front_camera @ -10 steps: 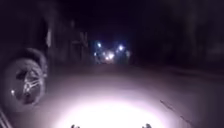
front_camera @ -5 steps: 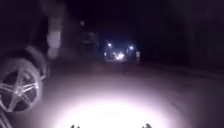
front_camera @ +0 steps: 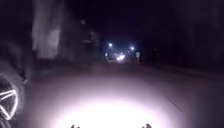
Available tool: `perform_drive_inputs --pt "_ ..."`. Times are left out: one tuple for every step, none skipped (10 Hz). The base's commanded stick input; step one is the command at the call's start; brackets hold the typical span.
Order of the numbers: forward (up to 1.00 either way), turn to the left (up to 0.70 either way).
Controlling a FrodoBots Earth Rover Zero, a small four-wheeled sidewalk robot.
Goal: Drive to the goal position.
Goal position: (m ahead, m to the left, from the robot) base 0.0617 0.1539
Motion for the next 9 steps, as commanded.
perform_drive_inputs --pt "0.70 0.00" --pt "0.70 0.00" --pt "0.70 0.00" --pt "0.70 0.00" --pt "0.70 0.00" --pt "0.70 0.00" --pt "0.70 0.00" --pt "0.70 0.00" --pt "0.70 0.00"
